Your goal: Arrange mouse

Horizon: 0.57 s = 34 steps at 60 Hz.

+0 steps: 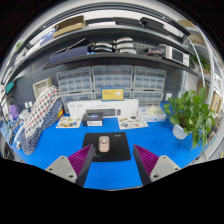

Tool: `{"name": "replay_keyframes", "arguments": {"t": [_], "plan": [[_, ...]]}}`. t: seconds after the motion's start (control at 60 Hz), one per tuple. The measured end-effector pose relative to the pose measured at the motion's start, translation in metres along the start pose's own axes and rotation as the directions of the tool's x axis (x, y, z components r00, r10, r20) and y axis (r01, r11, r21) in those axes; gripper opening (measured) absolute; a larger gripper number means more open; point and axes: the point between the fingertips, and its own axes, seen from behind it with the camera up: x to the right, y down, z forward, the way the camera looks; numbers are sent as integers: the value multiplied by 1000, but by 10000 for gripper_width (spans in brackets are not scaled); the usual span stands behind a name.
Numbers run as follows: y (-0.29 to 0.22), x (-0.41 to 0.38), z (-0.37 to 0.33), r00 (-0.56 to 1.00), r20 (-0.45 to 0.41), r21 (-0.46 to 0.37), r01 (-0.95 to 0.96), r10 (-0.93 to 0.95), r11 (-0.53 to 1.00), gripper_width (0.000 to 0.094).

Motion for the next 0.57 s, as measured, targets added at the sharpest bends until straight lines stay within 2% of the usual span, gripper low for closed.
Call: {"name": "replay_keyframes", "arguments": {"t": [0.267,0.567], "plan": [[19,19,-66,999,31,37,29,-30,999,790],[27,29,-94,999,32,39,9,-11,999,790]]}}
